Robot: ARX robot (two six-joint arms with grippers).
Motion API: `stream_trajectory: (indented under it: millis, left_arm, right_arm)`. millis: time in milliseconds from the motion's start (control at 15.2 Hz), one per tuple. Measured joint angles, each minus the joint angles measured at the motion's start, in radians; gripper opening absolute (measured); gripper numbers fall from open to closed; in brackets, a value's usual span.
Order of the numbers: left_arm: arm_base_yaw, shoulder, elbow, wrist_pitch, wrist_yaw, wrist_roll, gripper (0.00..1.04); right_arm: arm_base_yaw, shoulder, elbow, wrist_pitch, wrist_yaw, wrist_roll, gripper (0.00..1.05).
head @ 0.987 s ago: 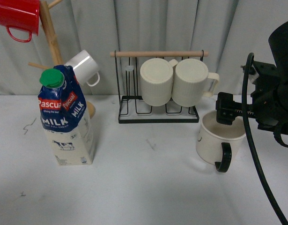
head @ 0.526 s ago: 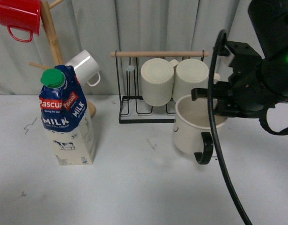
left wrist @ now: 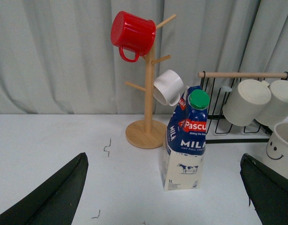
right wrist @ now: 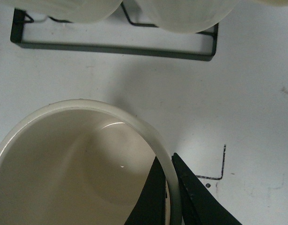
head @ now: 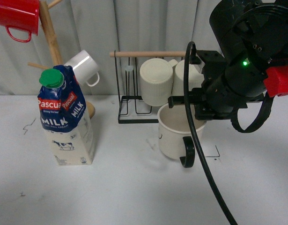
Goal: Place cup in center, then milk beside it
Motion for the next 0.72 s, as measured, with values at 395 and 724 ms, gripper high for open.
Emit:
stream_trajectory:
  millis: [395, 724]
  left_arm:
    - [0.000, 0.000, 0.000, 0.000, 0.000, 0.000, 0.98]
    - [0.000, 0.000, 0.000, 0.000, 0.000, 0.000, 0.98]
  right_arm:
    - [0.018, 0.008, -0.029, 0.004, -0.003, -0.025, 0.03]
    - [0.003, 0.007, -0.057, 0.048, -0.051, -0.012, 0.76]
